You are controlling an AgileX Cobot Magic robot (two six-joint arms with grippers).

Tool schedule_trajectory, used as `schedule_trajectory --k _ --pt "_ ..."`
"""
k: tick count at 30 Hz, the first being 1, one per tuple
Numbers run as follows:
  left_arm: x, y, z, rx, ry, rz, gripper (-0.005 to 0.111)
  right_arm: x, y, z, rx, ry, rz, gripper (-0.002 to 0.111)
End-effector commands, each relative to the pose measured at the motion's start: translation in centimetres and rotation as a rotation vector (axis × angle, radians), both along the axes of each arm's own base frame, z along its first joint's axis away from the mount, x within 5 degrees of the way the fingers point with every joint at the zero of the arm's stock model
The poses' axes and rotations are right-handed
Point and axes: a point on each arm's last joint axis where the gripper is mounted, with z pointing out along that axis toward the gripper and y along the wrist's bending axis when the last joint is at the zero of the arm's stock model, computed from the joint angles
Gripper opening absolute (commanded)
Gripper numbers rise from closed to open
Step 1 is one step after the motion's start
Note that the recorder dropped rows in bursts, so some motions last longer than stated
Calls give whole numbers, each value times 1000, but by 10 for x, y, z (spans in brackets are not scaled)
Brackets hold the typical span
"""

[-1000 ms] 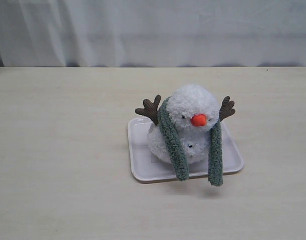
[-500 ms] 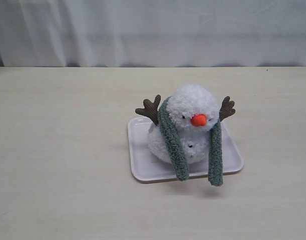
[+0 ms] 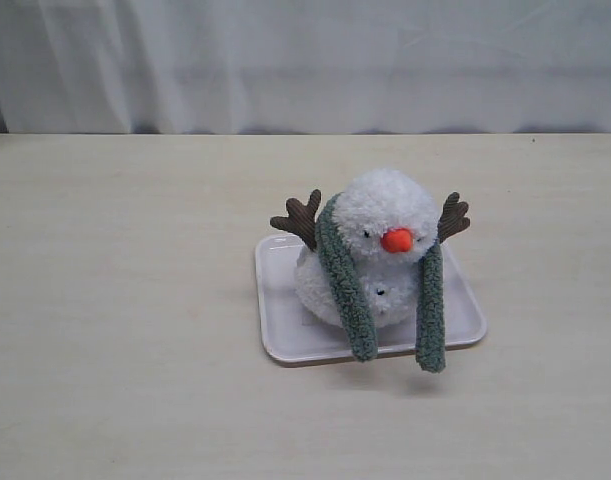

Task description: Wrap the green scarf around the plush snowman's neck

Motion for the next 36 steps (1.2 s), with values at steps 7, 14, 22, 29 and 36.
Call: schedule_trajectory --k 7,14,22,29,36 --pt "0 0 -1 0 -3 1 0 0 -1 -1 5 -3 -4 4" --pt "0 0 -1 0 -3 1 0 0 -1 -1 5 -3 -4 4" --pt "0 0 -1 0 -3 1 0 -8 -6 7 69 -105 -42 4" --pt "0 0 -1 0 -3 1 0 -14 -7 5 74 -121 -41 4" --pt "0 0 -1 0 -3 1 0 -25 -13 7 111 -214 -93 4"
